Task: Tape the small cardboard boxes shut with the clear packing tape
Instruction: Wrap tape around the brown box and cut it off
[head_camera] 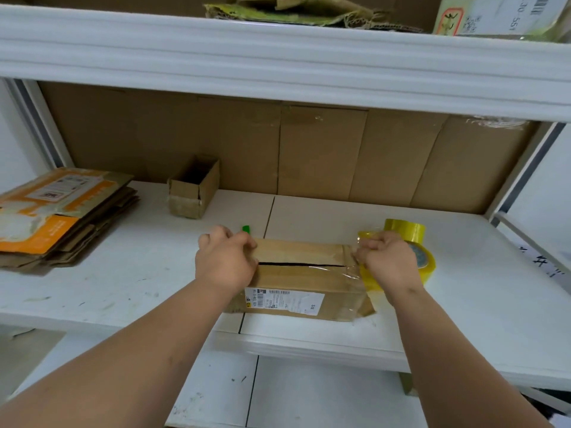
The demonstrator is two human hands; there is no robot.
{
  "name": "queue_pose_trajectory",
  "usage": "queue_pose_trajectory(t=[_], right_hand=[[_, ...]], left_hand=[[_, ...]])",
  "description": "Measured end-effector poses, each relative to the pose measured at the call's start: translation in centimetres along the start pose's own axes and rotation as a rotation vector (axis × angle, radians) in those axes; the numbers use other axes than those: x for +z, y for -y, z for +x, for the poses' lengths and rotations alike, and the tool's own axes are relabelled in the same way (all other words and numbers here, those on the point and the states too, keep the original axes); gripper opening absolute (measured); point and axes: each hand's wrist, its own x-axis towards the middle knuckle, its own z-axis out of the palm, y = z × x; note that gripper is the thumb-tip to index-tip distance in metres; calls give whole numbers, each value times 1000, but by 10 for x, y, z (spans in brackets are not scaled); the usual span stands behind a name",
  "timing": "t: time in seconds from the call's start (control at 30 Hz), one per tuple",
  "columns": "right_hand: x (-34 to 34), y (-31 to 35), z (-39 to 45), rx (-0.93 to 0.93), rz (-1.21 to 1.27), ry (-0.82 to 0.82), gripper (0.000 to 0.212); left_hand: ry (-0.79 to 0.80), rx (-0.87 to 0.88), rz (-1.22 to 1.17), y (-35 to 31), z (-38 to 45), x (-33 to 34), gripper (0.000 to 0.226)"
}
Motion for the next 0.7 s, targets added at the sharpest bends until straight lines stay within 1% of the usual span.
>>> queue_pose_trajectory(t=[0.07,0.13,0.23,0.33,0.4,0.47,0.5,0.6,0.67,0.7], right_hand=[[-12,3,0,47,191,-111,27],[-26,13,-4,63,283,-186,11],[-46,36,-14,-21,325,-176,13],[-56,60,-27,-159,245,-173,8],[-57,72,-33,-273,205,-157,6],[-48,80,-37,-357,160,-90,7],[-41,83,-39,-379,125,-37,9],[-16,85,-44,-414,51,157,15],[-1,85,-49,-443,2,288,15],[4,85,-52,-451,-37,335,14]], left_hand=[[-26,87,56,-1,-2,3,22],[-15,156,96,-1,-1,5,23],[34,239,178,1,3,4,25],[154,265,271,1,7,-1,31],[230,271,281,1,9,-6,35],[258,269,255,1,11,-9,34],[247,255,217,2,11,-10,32],[142,185,107,-1,5,-14,22],[69,230,177,-5,-1,-17,9],[67,259,201,-6,-1,-17,8]])
